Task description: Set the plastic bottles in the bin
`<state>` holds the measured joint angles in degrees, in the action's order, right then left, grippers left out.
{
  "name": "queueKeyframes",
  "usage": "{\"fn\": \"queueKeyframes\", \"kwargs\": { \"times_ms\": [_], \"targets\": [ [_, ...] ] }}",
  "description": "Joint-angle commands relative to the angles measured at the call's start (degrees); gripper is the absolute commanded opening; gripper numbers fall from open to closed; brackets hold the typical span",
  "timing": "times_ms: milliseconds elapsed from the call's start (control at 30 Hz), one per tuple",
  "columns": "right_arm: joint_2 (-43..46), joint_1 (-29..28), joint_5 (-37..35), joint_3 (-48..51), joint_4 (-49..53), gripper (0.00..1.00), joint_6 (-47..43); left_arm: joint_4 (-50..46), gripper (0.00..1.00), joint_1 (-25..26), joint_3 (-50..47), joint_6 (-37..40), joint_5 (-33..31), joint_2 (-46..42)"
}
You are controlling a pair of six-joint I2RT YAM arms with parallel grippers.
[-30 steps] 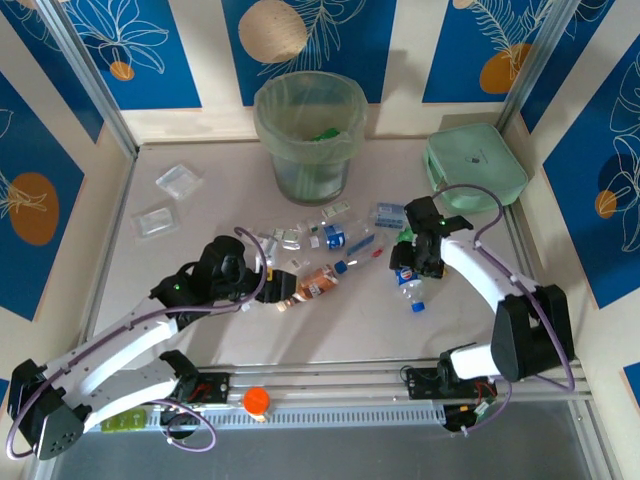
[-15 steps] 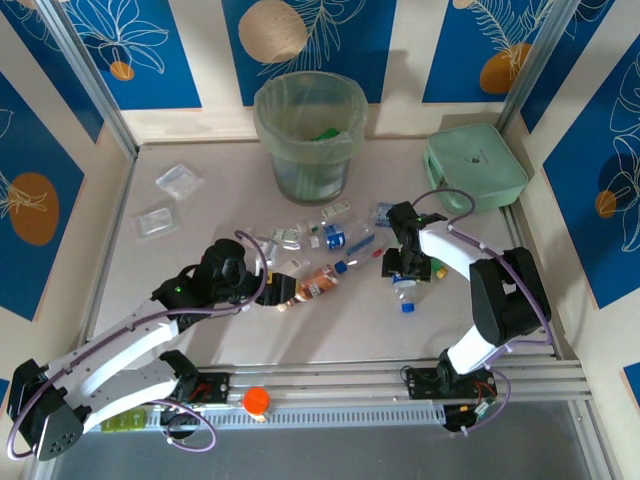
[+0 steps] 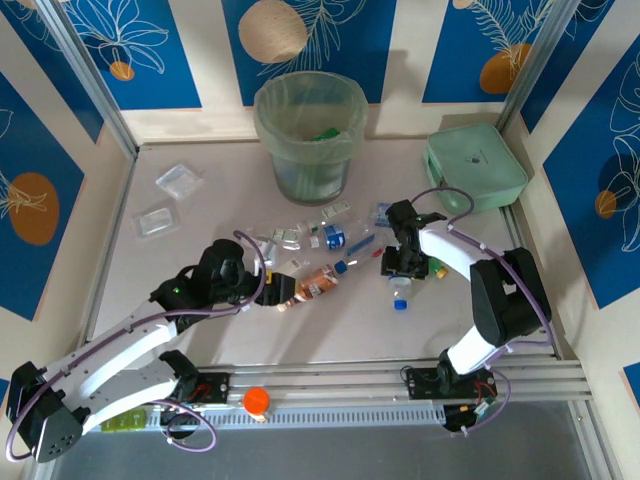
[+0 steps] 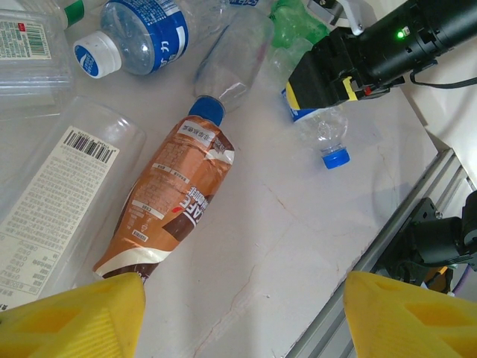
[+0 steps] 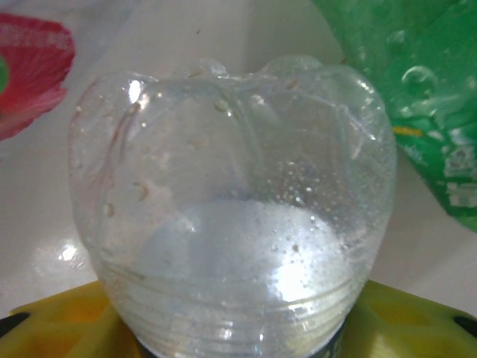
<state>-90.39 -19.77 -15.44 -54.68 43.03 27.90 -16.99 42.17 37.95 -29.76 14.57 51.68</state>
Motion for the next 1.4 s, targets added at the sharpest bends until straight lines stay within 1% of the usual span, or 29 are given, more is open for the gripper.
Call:
{"fn": "queueKeyframes", "kwargs": {
  "times_ms": [0, 133, 333, 467, 600, 700, 867, 1000, 1100, 1233, 1367],
  "targets": [
    [4.35, -1.85, 1.72, 0.96, 1.61, 0.56, 0.71, -0.75, 0.71, 0.38, 1.55, -0.70, 0.09, -1.66],
    [10.71, -3.79, 2.39, 1.88, 3.73, 0.53, 2.34, -3.02, 0.71, 0.37, 4.18, -1.00, -0.18, -2.25],
    [23.60, -8.12, 3.28, 2.37, 6.83, 0.53, 4.20, -7.24, 0.70, 0.37, 8.79, -0.05, -2.71, -3.55],
    [32.39, -12.44, 3.12, 0.90, 6.61, 0.53, 5.14, -9.43, 0.71, 0.28, 12.57, 3.60, -3.78, -3.97],
    [39.76, -16.73, 2.33, -1.85, 3.64, 0.53, 4.22, -14.68, 0.71, 0.19, 18.35, 8.93, -9.36, -3.85],
    [40.98, -19.49, 1.03, -6.07, 1.87, 0.52, 2.17, -16.59, 0.71, 0.19, 21.61, 12.51, -13.65, -4.28],
    [35.70, -20.57, -0.94, -16.34, -0.36, 0.52, -2.67, -16.14, 0.71, 0.19, 24.03, 17.73, -22.62, -6.25],
    [27.37, -20.09, -1.21, -27.13, -3.53, 0.52, -7.93, -13.14, 0.71, 0.17, 24.65, 19.81, -26.54, -8.09],
    [19.62, -18.60, -0.45, -36.19, -6.32, 0.52, -11.66, -10.16, 0.71, 0.17, 23.56, 19.57, -27.89, -9.52],
    [8.46, -14.17, 1.51, -49.27, -8.60, 0.52, -13.03, -8.84, 0.70, 0.17, 21.69, 18.26, -27.24, -9.79],
    [-4.80, -9.75, 7.02, -65.62, -8.45, 0.52, -13.91, -9.10, 0.71, 0.19, 20.23, 17.97, -26.78, -9.47]
  ]
}}
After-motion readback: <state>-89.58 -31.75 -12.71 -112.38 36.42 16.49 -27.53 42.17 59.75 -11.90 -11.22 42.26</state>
